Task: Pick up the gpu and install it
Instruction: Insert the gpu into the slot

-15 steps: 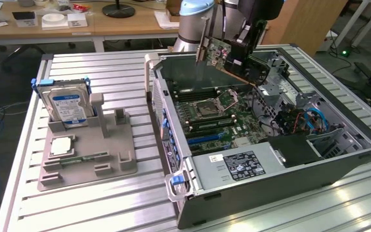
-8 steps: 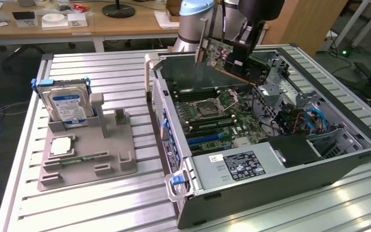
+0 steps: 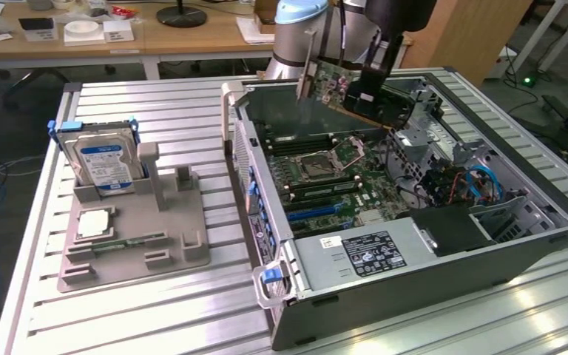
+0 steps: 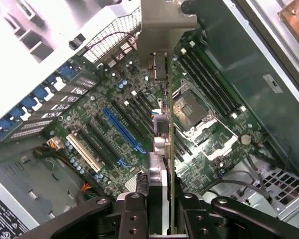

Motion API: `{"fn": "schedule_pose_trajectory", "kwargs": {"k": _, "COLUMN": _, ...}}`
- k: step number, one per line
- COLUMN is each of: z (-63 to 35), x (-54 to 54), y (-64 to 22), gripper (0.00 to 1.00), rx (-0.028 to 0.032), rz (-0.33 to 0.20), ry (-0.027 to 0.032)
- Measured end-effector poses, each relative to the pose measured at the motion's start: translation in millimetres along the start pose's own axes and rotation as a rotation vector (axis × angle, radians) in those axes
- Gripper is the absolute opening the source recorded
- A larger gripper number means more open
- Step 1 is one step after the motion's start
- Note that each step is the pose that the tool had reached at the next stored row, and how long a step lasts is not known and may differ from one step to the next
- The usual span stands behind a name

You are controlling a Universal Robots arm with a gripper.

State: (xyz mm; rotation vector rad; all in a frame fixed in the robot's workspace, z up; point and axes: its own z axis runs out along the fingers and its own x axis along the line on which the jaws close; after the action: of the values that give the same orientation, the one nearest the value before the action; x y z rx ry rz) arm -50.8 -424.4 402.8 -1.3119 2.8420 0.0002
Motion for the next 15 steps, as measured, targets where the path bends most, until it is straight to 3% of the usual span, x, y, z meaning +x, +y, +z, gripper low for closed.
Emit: {"fn": "schedule_pose_trajectory", "kwargs": {"k": 15, "z": 0.4, "x": 1.1, "y": -0.9, "gripper": 0.28, "rx": -0.0016, "rz": -0.154, "ry": -0.0007}}
